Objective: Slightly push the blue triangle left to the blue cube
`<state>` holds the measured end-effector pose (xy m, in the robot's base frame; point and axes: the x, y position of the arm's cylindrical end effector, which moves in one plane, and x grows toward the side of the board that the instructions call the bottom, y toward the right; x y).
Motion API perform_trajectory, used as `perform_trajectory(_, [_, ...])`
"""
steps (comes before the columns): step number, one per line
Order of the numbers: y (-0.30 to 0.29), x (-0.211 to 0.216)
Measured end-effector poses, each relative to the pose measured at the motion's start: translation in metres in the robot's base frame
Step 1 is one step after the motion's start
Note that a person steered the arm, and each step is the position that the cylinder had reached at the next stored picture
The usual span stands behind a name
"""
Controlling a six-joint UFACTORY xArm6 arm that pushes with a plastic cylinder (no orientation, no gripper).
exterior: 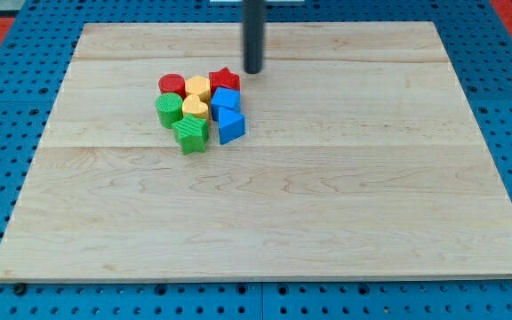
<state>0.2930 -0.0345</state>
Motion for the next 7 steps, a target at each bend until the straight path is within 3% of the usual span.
perform_trajectory(2, [-0.032, 0.016])
perform_trajectory(6, [0.023, 0.138])
perform_trajectory(7, [-0.003, 0.142])
